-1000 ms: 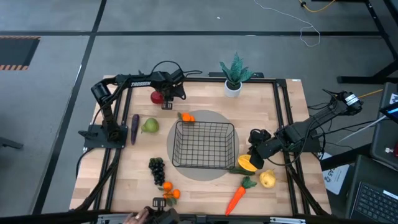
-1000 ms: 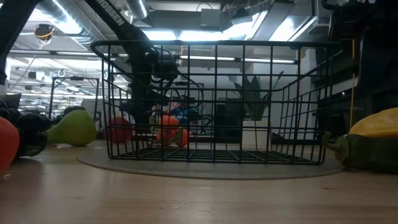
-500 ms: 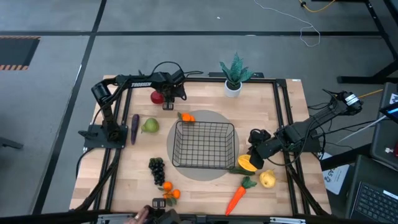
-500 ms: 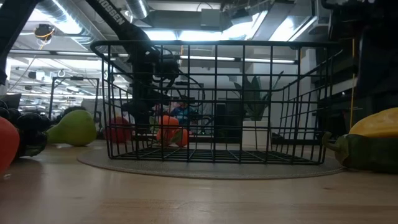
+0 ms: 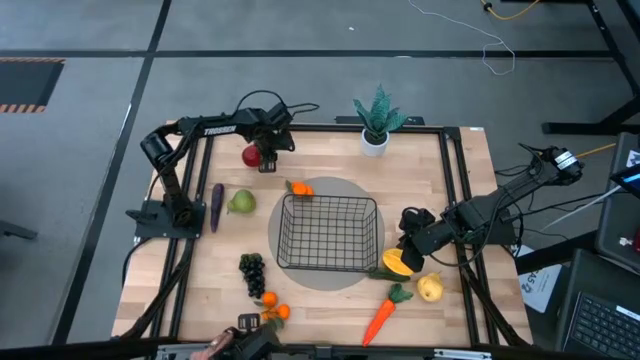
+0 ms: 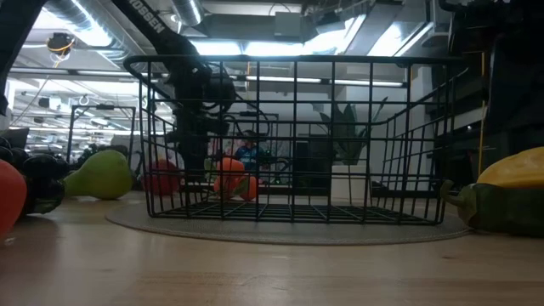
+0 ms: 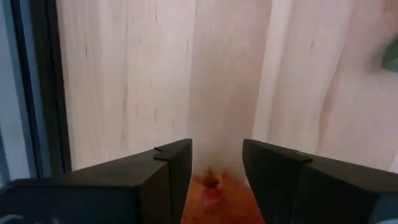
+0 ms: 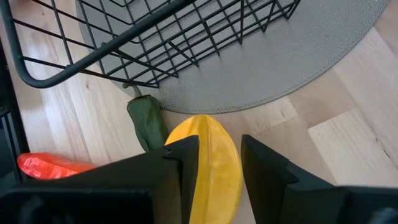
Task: Build produce basket
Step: Put the pomegranate into the black wire basket
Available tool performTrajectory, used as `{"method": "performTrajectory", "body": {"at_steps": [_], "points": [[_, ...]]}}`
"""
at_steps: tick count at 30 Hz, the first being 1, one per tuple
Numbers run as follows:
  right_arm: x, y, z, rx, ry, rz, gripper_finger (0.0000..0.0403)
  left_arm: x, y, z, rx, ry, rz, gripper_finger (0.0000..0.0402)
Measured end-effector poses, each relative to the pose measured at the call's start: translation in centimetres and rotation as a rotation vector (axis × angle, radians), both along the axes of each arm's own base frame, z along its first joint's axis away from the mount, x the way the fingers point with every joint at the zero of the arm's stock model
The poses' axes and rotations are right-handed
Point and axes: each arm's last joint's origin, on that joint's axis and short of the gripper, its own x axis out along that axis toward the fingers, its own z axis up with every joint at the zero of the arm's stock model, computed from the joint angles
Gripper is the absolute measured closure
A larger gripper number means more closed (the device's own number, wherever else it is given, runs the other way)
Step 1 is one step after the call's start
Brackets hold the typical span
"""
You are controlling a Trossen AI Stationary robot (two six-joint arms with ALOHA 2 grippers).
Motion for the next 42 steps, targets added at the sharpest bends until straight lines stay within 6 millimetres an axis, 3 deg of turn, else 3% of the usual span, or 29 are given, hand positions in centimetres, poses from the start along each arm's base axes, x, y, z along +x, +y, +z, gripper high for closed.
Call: {"method": "performTrajectory", "body": {"at_steps": [5, 29, 36, 42], "points": [[0.1, 0.1, 0.1, 0.009, -0.016, 0.0, 0.0292, -1.1, 0.4, -0.4, -0.047, 0.047, 0.036, 0.0269], [0.1, 0.1, 0.1, 0.009, -0.017, 0.0, 0.0292, -1.3, 0.3, -0.5, -0.045, 0.094, -0.032, 0.0272], [0.1, 0.1, 0.1, 0.009, -0.017, 0.0, 0.0292, -1.6, 0.2, -0.6, -0.052, 0.133, -0.036, 0.0296], [0.1, 0.1, 0.1, 0.009, -0.017, -0.001, 0.0292, -1.6, 0.2, -0.6, -0.026, 0.16, -0.027, 0.0358]]}}
